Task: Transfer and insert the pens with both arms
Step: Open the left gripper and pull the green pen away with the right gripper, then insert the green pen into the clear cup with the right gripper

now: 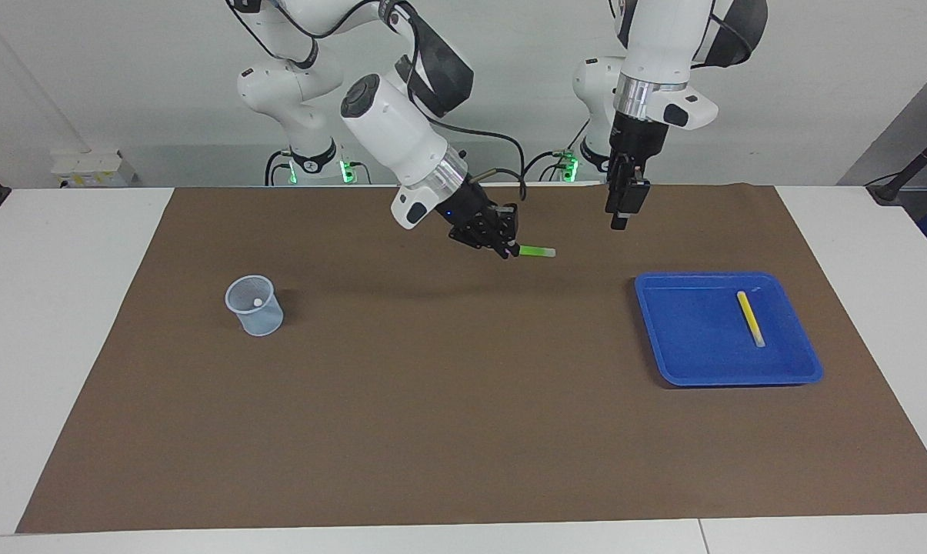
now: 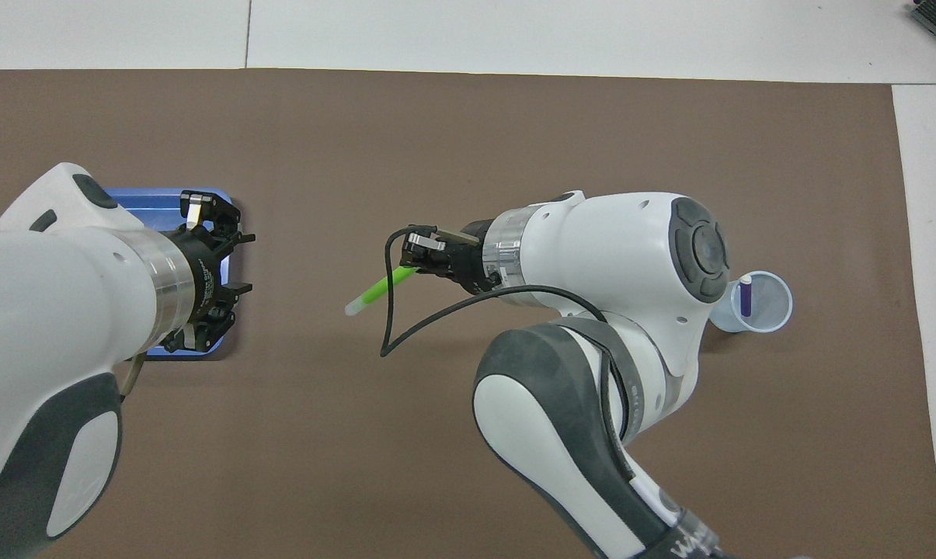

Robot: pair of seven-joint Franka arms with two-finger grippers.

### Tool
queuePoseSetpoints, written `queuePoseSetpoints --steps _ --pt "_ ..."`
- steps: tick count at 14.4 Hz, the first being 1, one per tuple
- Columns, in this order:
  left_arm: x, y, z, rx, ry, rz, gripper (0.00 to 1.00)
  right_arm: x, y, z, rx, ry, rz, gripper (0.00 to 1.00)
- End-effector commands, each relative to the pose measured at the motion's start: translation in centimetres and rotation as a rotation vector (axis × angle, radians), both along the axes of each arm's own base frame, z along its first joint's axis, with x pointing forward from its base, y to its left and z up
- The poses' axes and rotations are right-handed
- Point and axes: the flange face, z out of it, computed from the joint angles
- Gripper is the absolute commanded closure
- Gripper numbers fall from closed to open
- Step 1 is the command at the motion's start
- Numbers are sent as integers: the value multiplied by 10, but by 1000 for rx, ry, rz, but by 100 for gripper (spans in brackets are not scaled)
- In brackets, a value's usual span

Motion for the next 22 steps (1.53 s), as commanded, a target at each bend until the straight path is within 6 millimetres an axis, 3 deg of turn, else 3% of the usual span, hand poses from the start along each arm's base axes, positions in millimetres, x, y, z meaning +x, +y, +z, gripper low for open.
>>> queuePoseSetpoints --steps 1,3,8,11,14,17,19,22 --pt "-8 8 2 35 19 -132 50 8 -33 0 -102 -38 145 100" --pt "-11 14 -1 68 52 -301 52 13 -69 5 -211 -58 260 100" --pt "-8 64 -3 100 100 -682 52 12 -166 24 -438 -76 571 100" --pt "-5 102 -8 114 110 -846 52 2 -206 40 -626 -74 787 100" --pt "-7 141 -12 101 116 -948 52 11 -247 35 -763 -84 906 100" --pt "-5 178 -20 99 114 -1000 52 14 -298 8 -786 -142 966 100" --pt "-4 198 -31 107 116 -1054 52 11 -310 -4 -787 -161 998 100" --pt "3 226 -49 113 124 -1117 52 8 -312 -18 -787 -167 993 100"
